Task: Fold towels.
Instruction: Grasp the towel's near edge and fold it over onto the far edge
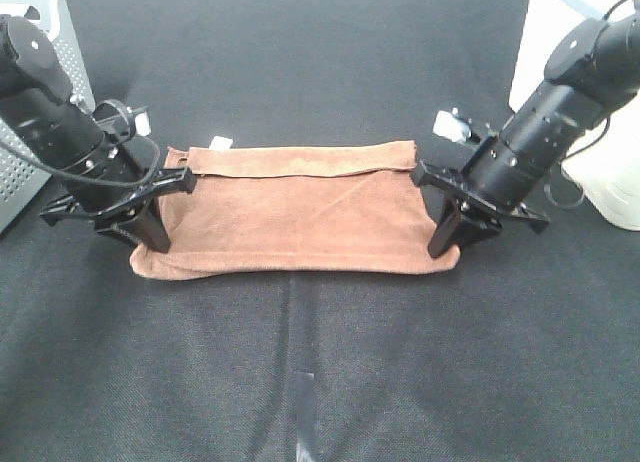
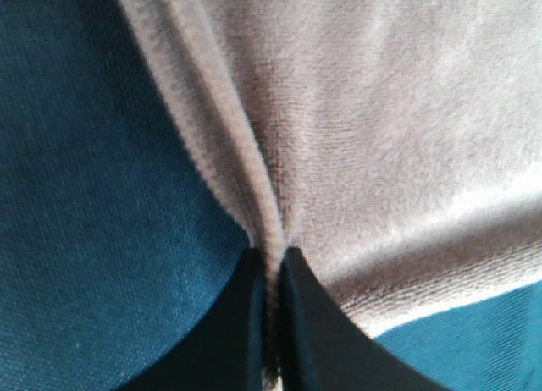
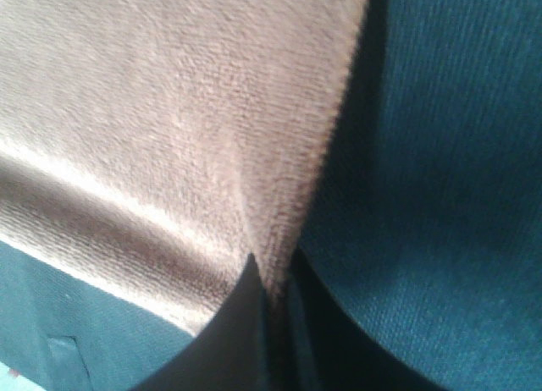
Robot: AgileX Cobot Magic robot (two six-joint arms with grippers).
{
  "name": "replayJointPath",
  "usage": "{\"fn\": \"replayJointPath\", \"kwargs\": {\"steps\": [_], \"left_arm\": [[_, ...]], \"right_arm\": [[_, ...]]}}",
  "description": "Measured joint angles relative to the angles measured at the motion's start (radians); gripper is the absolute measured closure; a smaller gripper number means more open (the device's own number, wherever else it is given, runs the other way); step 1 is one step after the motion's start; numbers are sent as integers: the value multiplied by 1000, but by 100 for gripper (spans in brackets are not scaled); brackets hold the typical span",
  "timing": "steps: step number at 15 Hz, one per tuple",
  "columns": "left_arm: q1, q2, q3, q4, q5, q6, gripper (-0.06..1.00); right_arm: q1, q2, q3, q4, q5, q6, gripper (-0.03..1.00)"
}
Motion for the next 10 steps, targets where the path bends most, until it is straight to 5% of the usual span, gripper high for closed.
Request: {"fn": "replayJointPath", "kwargs": {"steps": [10], "left_arm": [[0, 133, -461, 249, 49, -190, 92]], "right_arm": [[-1, 202, -558, -20, 107, 43, 97]]}}
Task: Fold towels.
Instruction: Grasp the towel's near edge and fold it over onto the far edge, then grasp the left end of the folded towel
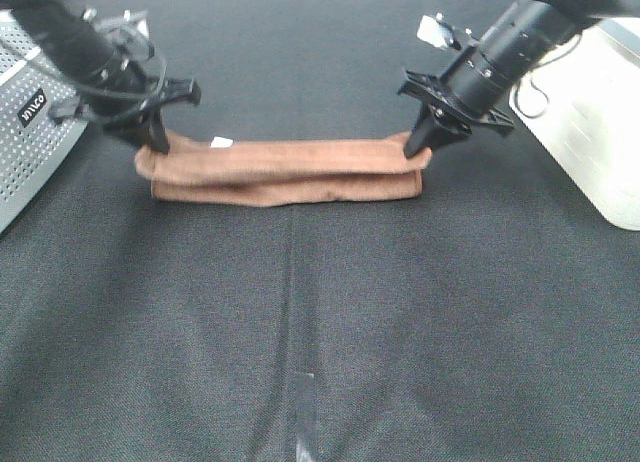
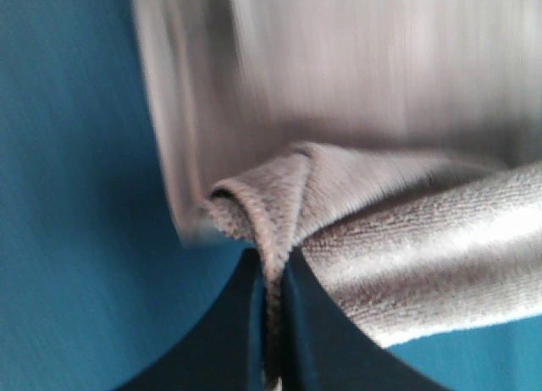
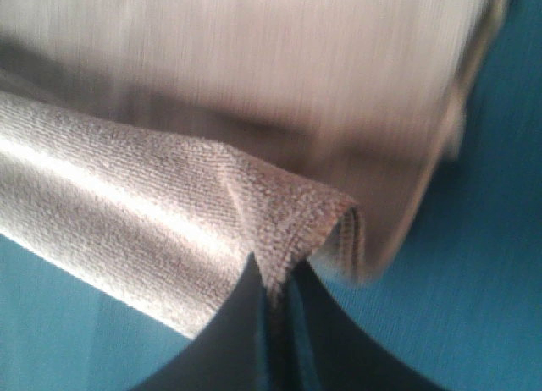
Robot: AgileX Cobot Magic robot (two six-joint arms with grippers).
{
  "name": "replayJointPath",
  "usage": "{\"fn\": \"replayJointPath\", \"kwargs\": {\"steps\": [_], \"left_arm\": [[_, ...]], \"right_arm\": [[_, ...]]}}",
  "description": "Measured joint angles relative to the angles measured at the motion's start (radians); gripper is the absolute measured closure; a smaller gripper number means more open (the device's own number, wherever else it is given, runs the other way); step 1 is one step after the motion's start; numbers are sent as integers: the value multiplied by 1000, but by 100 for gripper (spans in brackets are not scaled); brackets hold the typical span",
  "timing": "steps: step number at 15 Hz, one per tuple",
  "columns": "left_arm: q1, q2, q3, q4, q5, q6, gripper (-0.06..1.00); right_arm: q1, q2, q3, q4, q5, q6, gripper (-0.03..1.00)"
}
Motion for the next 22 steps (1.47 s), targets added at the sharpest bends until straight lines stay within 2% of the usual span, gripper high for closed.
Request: {"fn": "replayJointPath", "kwargs": {"steps": [3, 5, 6, 7, 8, 10, 11, 12, 16, 22], "left_arm": [[24, 86, -83, 15, -6, -18, 92], [37, 118, -89, 9, -33, -21, 92], [37, 124, -90, 1, -52, -21, 91], [37, 126, -90, -17, -69, -21, 87], [37, 126, -90, -33, -87, -18, 77], [38, 126, -91, -57, -102, -9, 44], [38, 126, -91, -42, -99, -6, 26], [39, 126, -91, -21, -92, -6, 12], [46, 126, -91, 29, -90, -18, 8], [46, 192, -92, -28, -118, -18, 8]], "right_arm": [[0, 106, -160, -1, 8, 13, 97], [0, 150, -201, 0, 8, 13, 97], [0, 168, -206, 0, 11, 14, 94], [0, 178, -208, 0, 20, 17, 84], [0, 181, -208, -1, 27, 17, 69], [0, 180, -211, -1, 31, 17, 40], [0, 169, -211, -1, 48, 17, 26], [0, 159, -211, -10, 56, 17, 23], [0, 134, -211, -42, 80, 17, 21], [0, 134, -211, -52, 77, 17, 21]]}}
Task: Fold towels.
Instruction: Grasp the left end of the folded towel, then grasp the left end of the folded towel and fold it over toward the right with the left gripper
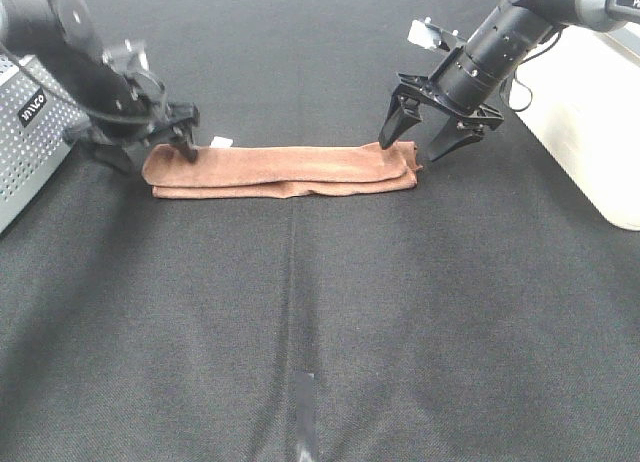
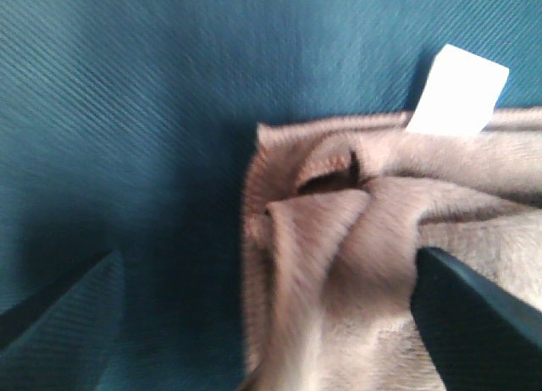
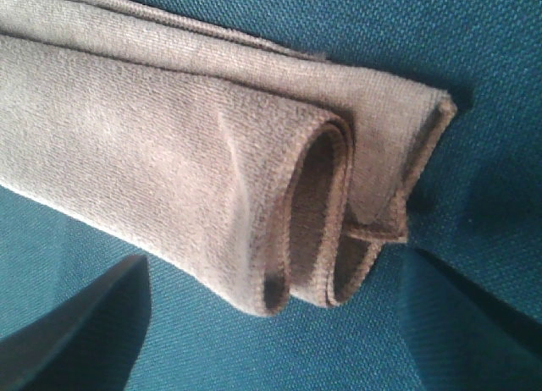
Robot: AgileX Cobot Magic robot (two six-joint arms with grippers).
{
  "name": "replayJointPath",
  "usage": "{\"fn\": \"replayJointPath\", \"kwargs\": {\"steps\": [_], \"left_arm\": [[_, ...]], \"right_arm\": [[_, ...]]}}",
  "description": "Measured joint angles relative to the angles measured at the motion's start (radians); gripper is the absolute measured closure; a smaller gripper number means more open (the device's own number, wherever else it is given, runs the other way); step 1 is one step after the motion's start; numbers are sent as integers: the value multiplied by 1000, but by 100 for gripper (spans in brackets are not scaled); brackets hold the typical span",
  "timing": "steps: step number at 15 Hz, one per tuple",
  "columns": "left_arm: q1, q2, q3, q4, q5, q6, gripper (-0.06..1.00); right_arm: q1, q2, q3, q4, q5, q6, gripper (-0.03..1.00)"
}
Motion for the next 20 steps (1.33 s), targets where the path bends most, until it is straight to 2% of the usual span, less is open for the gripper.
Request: {"fn": "replayJointPath", "kwargs": {"steps": [1, 3, 7, 8, 9, 10, 11, 14, 16, 20], "left_arm": [[-5, 5, 0, -41, -1, 6, 9], [-18, 5, 0, -66, -23, 25, 16], [-20, 26, 0, -68, -40, 32, 39], [-20, 26, 0, -70, -40, 32, 49], [-20, 29, 0, -77, -40, 32, 69], [-23, 30, -2, -78, -40, 32, 82], [-23, 30, -3, -78, -39, 32, 88], [-23, 30, -18, -76, -19, 32, 88], [-24, 30, -79, -36, 59, 32, 88], [-26, 30, -285, 185, 296, -20, 88]], "right_arm": [[0, 0, 0, -1, -6, 0, 21], [0, 0, 0, -1, -10, 0, 21], [0, 0, 0, -1, -10, 0, 21], [0, 0, 0, -1, -10, 0, 21], [0, 0, 0, -1, -10, 0, 21], [0, 0, 0, -1, -10, 0, 21], [0, 0, 0, -1, -10, 2, 21], [0, 0, 0, -1, -10, 21, 21], [0, 0, 0, -1, -10, 21, 21], [0, 0, 0, -1, -10, 22, 21]]}}
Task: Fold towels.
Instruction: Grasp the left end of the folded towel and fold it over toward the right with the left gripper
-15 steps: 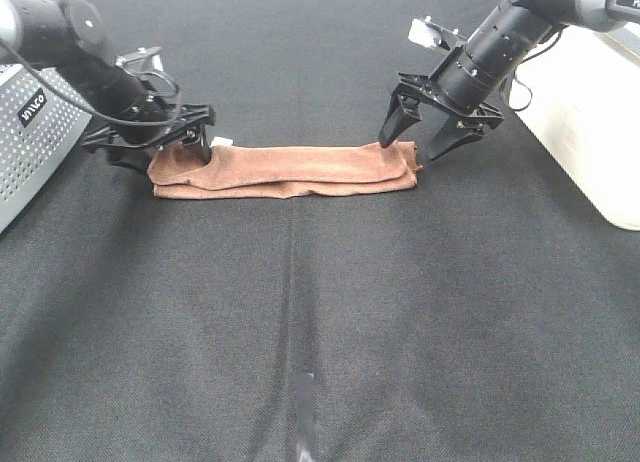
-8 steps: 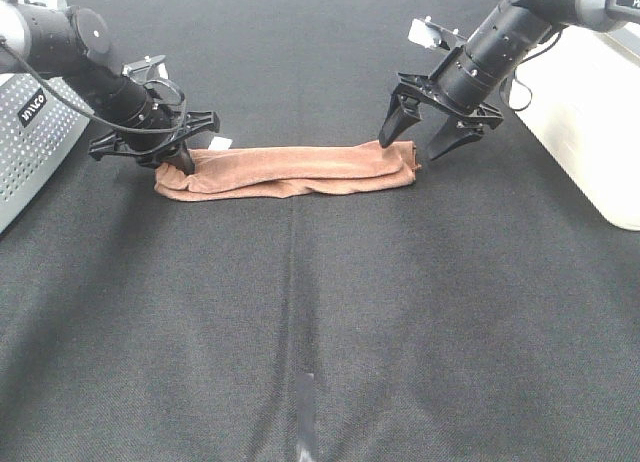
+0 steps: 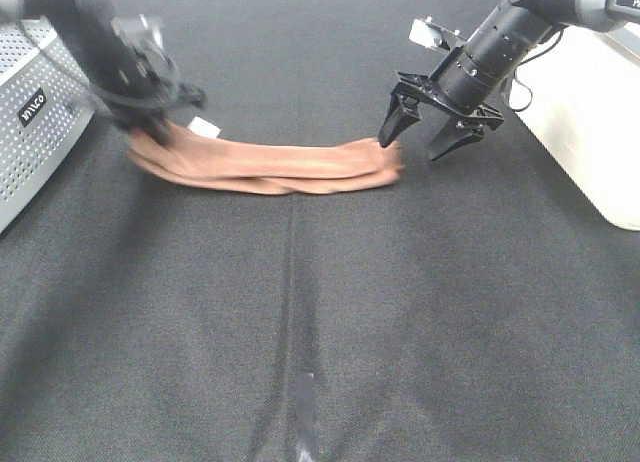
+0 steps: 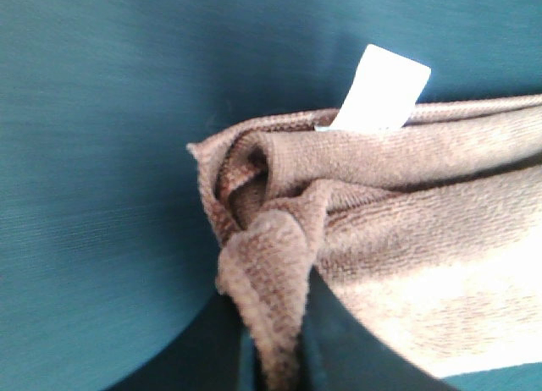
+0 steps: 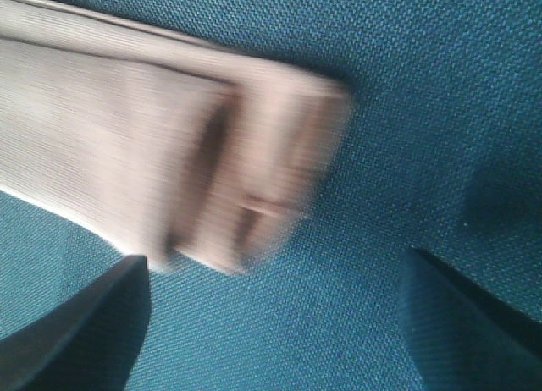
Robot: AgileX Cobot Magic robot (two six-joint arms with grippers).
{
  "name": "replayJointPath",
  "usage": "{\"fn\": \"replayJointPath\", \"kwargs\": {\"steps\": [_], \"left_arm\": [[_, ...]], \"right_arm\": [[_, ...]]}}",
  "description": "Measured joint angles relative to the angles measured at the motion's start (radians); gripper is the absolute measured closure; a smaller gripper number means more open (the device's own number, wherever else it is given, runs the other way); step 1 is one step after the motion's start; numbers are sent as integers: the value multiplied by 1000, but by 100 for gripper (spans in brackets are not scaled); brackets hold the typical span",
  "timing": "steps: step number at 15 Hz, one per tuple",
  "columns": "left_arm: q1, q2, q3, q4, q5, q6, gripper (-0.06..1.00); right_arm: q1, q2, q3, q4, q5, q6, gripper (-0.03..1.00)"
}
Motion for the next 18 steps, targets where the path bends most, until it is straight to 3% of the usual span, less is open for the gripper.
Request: {"fn": "replayJointPath", "kwargs": {"steps": [1, 4, 6, 9, 13, 15, 18], "left_arm": [[0, 0, -71, 33, 67, -35, 88], [-7, 0, -134, -5, 106, -51, 88], [-43, 0, -156, -105, 95, -55, 88], [-139, 7, -156, -285, -32, -74, 88], [-211, 66, -159, -387, -166, -128, 87], [-233, 90, -159, -402, -216, -156, 73], [-252, 99, -159, -444, -269, -166, 33]], "right_arm": [[0, 0, 0, 0, 0, 0, 21], [0, 0, 0, 0, 0, 0, 21], [0, 0, 0, 0, 4, 0, 21], [0, -1, 0, 0, 18, 0, 21], [0, -56, 0, -17, 45, 1, 21], [0, -87, 0, -37, 46, 2, 21], [0, -105, 0, -42, 47, 23, 21]]}}
